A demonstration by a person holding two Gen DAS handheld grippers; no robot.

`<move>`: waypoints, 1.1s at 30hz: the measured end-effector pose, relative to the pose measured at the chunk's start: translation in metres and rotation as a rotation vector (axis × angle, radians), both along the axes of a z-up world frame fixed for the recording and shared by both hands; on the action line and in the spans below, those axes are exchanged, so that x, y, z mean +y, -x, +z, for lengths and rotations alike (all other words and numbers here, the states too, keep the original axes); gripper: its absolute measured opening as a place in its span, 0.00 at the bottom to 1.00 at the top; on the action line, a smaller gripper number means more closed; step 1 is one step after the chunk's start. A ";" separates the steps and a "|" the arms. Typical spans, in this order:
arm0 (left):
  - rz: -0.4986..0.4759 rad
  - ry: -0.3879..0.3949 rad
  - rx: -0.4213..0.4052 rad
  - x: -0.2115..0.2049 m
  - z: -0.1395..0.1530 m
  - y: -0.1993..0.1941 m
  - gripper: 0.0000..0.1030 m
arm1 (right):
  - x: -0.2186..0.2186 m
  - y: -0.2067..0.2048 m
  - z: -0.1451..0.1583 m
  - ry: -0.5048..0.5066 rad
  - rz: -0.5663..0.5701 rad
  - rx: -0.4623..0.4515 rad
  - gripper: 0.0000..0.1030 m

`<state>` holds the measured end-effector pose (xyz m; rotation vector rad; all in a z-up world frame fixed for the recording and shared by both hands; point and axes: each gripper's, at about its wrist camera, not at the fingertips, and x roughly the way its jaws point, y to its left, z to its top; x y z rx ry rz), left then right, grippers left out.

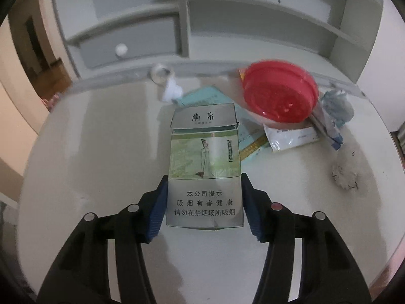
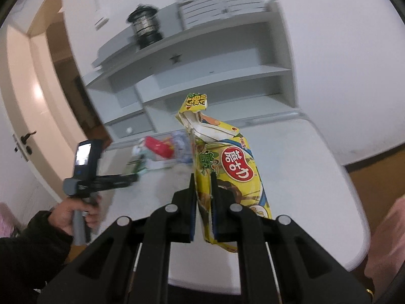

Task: Collect trash
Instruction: 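Grasp the green cigarette pack with the left tool while the right tool grasps the yellow biscuit box, then carry both to the black bin and open both tools to drop them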

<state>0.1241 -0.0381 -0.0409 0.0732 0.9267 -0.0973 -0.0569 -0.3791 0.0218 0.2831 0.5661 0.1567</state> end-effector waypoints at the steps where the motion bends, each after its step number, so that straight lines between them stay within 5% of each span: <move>1: -0.007 -0.016 -0.035 -0.002 0.009 0.007 0.52 | -0.011 0.009 -0.001 -0.003 -0.026 -0.004 0.10; 6: -0.127 0.001 -0.152 -0.044 0.054 0.036 0.52 | -0.073 0.060 -0.008 -0.018 -0.215 -0.005 0.10; 12: -0.503 0.082 -0.205 -0.184 0.072 0.102 0.52 | -0.164 0.139 -0.045 -0.048 -0.556 0.068 0.10; 19: -0.973 0.207 -0.139 -0.356 0.050 0.221 0.52 | -0.259 0.260 -0.130 -0.189 -0.939 0.208 0.10; 22: -1.159 0.230 -0.093 -0.417 0.019 0.275 0.52 | -0.285 0.313 -0.183 -0.308 -1.069 0.274 0.10; 26: -1.368 0.196 -0.004 -0.489 -0.055 0.335 0.52 | -0.302 0.367 -0.258 -0.470 -1.174 0.372 0.10; 33: -1.459 0.086 0.206 -0.564 -0.194 0.359 0.52 | -0.305 0.405 -0.327 -0.581 -1.219 0.446 0.10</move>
